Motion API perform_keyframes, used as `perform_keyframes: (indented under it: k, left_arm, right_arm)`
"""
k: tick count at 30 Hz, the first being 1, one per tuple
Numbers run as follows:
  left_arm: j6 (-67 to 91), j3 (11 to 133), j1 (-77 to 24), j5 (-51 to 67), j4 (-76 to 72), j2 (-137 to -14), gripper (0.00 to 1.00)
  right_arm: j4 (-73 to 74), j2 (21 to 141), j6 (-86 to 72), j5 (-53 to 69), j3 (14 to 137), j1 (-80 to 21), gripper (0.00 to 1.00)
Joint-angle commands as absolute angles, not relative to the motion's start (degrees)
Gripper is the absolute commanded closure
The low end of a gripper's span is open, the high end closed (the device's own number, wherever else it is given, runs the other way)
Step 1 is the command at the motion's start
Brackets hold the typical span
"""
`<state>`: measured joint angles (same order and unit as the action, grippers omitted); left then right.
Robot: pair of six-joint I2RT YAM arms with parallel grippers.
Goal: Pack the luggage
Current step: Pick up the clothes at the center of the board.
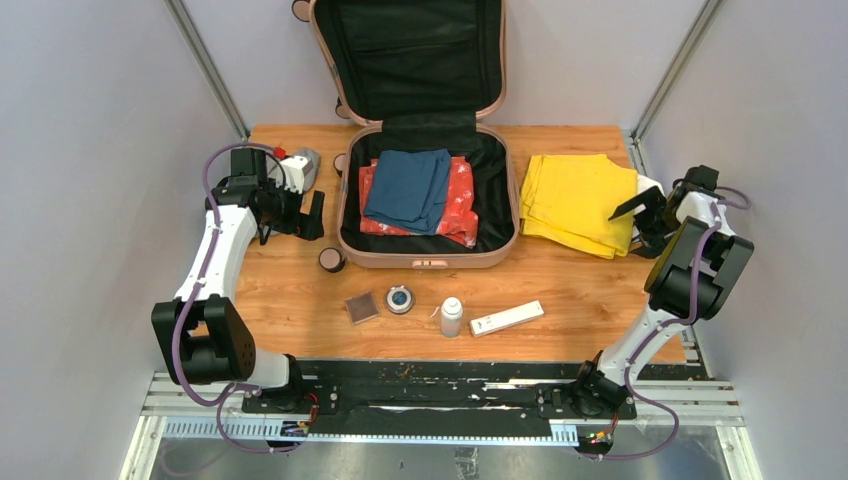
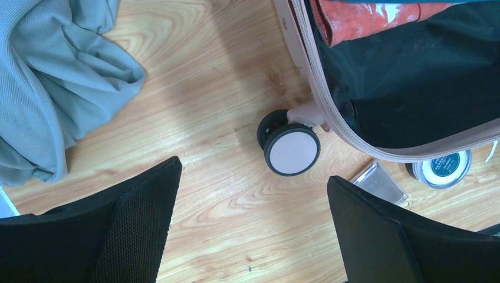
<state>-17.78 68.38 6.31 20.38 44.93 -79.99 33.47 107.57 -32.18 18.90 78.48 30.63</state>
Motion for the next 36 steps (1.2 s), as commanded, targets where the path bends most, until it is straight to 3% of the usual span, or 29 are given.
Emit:
perform_keyframes:
  k: [1,8,18,24,33,36]
  left_arm:
    - [-17.7,69.6,6.5,20.0,45.7,-79.4,0.0]
    - [-17.8,69.6,6.5,20.0,45.7,-79.1,0.0]
    - [-18.0,70.2,6.6,19.9,45.7,-79.8,0.0]
    - [-18.0,70.1,6.6,20.1,45.6,-79.2,0.0]
    - [-17.4,70.0,6.6,21.3,45.6,-79.6,0.0]
    - [-17.6,70.0,6.6,21.2,45.6,-80.1,0.0]
  right_arm:
    - [33.2,109.0,-30.3,22.0,77.4,31.4,0.02]
    - [30.7,109.3,-31.8,24.2,74.4,31.4,0.1]
    - [28.1,108.1,-34.4,28.9,73.4,31.4,0.44]
    - [25.9,106.4,-36.6,33.6,73.4,31.2,0.58]
    - [26.6,105.6,-35.9,34.1,74.2,31.1,0.59]
    - [27.2,105.5,-35.8,33.7,74.4,31.0,0.47]
